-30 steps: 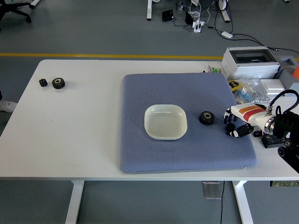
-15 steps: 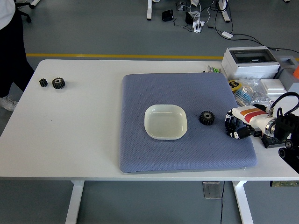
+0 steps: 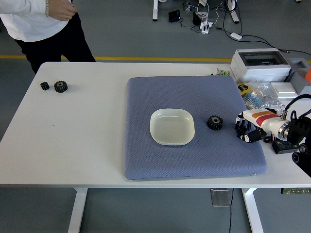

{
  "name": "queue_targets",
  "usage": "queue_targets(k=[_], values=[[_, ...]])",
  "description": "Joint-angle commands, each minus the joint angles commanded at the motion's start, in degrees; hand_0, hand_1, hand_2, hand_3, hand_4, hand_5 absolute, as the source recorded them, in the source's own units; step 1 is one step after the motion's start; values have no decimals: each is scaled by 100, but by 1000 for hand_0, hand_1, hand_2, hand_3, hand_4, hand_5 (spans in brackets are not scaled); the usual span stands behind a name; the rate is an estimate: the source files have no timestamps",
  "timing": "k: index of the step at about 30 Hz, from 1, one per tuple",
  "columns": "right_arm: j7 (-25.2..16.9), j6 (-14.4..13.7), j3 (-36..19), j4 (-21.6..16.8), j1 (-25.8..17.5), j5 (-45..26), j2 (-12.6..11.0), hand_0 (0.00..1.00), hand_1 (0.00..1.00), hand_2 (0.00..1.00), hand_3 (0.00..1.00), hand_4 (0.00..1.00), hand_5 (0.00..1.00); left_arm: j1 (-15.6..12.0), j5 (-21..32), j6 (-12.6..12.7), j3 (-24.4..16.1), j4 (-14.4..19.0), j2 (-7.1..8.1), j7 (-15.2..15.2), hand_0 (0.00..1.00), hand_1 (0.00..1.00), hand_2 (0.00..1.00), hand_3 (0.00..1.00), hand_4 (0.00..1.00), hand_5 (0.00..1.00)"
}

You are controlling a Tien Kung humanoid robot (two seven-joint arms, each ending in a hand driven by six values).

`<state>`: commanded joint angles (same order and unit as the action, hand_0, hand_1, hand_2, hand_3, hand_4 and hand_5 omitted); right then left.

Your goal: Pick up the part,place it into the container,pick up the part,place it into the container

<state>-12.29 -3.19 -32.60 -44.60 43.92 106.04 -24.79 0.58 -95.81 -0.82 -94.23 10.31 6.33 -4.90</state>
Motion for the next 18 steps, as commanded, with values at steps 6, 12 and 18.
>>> queue_targets(k=[6,12,18], values=[[-11,25,-141,-124,54,42,-8,280,373,439,473,687,105,1,7,0,7,0,2,2,726,699,720,576,613,577],[0,27,-316,-567,199,211,-6,281,369,435,474,704,116,-13,-11,3,-9,0,16,-2,725,696,720,576,613,577],[37,42,-211,-938,473,302,102,282,367,434,477,678,110,-1,9,3,13,0,27,4,725,696,720,576,613,577]])
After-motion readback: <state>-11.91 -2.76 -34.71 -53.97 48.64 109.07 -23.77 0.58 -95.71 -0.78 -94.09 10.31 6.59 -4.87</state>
